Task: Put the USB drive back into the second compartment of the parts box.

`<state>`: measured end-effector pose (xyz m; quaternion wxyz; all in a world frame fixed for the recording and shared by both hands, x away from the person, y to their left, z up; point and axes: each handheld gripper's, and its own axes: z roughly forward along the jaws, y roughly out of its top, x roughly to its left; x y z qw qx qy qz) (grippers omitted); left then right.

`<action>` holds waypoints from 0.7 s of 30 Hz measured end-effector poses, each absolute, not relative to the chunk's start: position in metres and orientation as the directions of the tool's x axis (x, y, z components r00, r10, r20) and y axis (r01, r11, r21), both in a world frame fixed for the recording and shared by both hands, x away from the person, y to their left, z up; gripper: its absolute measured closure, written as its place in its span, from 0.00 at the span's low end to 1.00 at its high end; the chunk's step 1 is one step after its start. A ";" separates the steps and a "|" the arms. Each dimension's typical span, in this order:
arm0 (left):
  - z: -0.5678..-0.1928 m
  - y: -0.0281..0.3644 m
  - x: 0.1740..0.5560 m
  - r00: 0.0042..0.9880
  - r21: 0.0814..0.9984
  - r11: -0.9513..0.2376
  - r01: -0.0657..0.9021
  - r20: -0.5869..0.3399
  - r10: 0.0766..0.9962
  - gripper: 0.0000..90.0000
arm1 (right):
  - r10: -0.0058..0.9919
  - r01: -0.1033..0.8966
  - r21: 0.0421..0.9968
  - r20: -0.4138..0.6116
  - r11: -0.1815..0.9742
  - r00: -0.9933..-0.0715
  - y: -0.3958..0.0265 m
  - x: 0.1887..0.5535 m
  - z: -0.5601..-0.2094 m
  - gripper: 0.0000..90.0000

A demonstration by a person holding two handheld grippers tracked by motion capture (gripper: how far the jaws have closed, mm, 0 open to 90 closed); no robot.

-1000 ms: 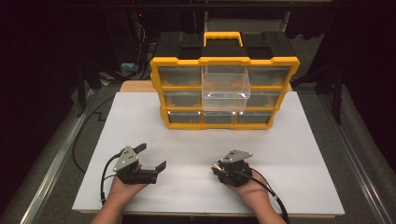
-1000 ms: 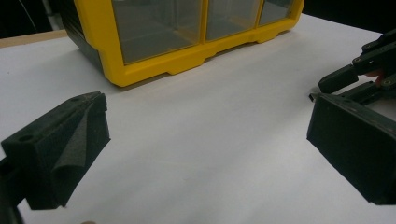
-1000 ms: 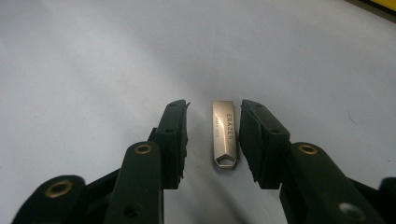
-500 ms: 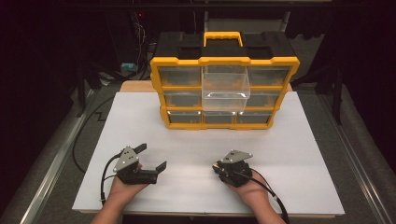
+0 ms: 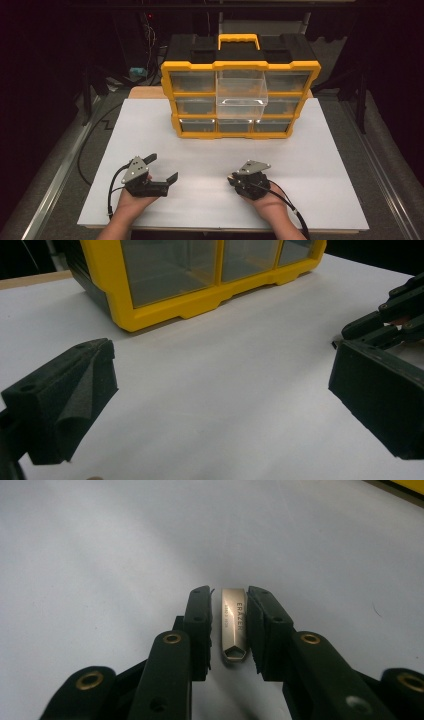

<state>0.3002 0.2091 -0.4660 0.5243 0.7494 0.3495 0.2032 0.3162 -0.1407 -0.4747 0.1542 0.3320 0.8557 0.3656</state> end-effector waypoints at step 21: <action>-0.466 0.212 0.301 0.668 0.930 -0.188 0.316 -0.077 0.740 0.00 | 0.679 0.451 0.729 -0.026 0.515 -0.733 -0.141 0.316 -0.475 0.88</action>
